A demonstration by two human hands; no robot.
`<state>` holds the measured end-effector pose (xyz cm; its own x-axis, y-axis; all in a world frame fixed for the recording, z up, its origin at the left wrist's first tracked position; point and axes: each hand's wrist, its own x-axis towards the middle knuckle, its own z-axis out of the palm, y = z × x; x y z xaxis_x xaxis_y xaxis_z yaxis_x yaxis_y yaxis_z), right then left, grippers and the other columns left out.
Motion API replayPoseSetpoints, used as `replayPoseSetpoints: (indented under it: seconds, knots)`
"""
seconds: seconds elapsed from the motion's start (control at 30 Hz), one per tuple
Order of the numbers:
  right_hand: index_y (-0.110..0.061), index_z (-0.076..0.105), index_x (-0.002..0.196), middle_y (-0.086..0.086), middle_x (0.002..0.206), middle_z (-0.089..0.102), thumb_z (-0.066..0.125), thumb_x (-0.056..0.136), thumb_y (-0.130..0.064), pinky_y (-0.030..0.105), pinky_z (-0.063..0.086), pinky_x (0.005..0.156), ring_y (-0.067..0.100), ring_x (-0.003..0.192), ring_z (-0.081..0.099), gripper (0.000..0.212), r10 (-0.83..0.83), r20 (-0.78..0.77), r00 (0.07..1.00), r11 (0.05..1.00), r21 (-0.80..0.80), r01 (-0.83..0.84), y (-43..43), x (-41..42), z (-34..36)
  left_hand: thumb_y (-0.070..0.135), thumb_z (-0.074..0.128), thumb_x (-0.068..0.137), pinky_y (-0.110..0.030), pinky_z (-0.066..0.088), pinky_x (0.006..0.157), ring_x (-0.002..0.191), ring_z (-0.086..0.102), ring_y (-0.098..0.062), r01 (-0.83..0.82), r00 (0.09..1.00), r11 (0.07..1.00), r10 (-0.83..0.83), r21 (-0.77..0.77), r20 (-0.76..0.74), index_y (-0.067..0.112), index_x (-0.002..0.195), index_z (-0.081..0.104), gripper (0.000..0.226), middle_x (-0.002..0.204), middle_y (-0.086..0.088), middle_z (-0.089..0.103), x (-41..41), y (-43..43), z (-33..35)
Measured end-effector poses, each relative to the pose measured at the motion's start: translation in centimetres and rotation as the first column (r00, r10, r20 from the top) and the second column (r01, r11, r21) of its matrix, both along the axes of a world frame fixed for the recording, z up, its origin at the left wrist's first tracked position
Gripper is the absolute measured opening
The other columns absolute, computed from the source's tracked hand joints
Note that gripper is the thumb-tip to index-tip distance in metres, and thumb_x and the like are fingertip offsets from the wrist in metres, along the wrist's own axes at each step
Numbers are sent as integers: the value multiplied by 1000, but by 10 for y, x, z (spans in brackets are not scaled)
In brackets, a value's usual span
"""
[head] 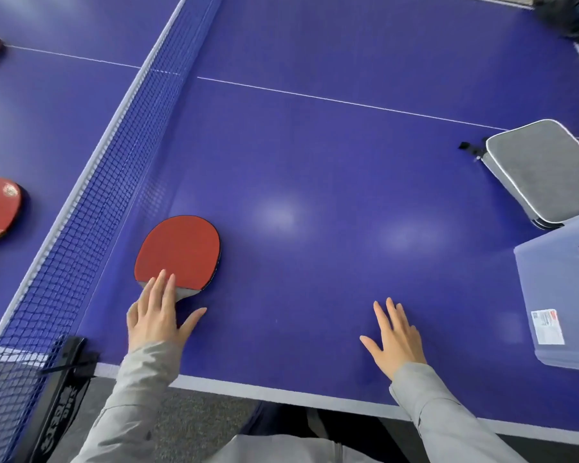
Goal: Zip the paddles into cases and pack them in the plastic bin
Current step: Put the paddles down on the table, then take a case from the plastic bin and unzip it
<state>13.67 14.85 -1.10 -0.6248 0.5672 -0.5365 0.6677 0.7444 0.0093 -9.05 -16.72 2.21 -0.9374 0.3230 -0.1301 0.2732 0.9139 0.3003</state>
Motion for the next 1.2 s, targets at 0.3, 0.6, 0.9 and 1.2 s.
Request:
replayPoseSetpoints:
  seconds: [0.3,0.6,0.9,1.2]
  knots:
    - [-25,-3,151,2,160,-8,31,96,-55,43,11,118,22,148,-7,72,-89,-167,982,994,53,99,28,7,40,75,-45,41,-37,-2,119,147,-5,-13,452,892,854,-436,-257,120,21,151,5,132,159,7,-4,25,124,8]
    - [-24,4,151,0,160,2,31,97,-50,41,7,120,18,148,-2,66,-115,-386,915,972,144,183,90,58,92,65,20,91,-39,-8,118,146,-12,-13,632,760,730,-650,-260,22,22,151,-3,77,159,7,-11,86,257,62]
    - [-21,11,151,1,158,15,33,97,-49,41,15,117,20,147,7,64,-4,-499,867,945,282,167,189,151,155,70,7,86,-39,-1,119,146,-8,-10,596,782,784,-616,-176,-95,23,151,2,81,160,9,-2,202,382,108]
    - [-19,17,149,3,153,28,32,98,-47,40,19,116,22,145,16,60,-56,-420,906,922,326,208,300,239,183,66,16,90,-41,2,118,147,-4,-13,591,786,794,-607,-146,-120,21,151,5,76,160,7,4,278,480,133]
